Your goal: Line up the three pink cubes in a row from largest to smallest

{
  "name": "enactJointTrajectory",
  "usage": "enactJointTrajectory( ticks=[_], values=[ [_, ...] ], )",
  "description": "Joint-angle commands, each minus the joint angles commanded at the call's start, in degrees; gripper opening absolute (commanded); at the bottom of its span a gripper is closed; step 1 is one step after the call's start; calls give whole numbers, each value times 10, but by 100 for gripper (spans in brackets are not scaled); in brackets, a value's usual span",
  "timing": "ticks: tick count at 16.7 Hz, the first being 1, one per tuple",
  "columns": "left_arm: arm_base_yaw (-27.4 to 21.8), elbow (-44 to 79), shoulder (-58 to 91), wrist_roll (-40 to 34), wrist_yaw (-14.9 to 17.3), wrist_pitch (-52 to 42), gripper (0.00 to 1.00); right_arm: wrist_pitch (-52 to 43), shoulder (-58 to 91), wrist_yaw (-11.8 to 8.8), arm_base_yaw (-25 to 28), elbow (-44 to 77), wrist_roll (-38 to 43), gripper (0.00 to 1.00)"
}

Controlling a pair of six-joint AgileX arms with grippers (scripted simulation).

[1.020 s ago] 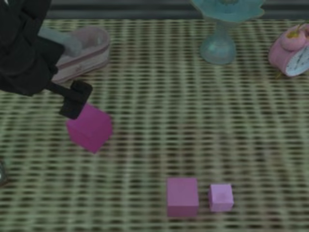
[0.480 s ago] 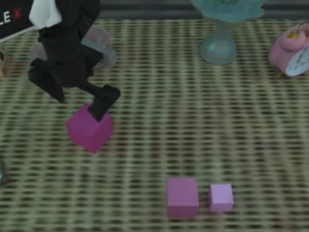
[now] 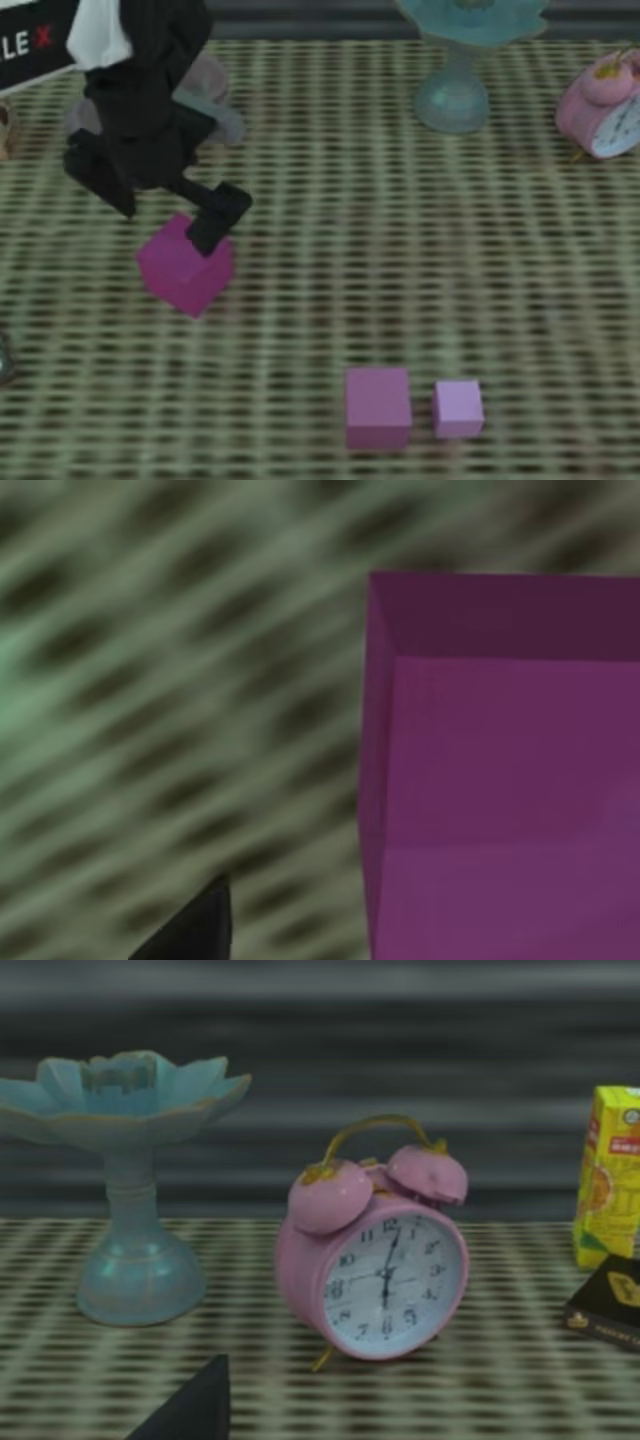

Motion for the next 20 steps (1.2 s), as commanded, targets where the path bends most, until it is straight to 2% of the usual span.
enactJointTrajectory(
  ticks=[6, 11, 20],
  values=[
    [0, -86, 47, 1, 0, 139, 100, 0, 0, 0, 0, 0, 0, 100],
    [0, -99, 55, 1, 0, 156, 100, 0, 0, 0, 0, 0, 0, 100],
    [0, -99, 55, 1, 0, 156, 32, 0, 0, 0, 0, 0, 0, 100]
  ],
)
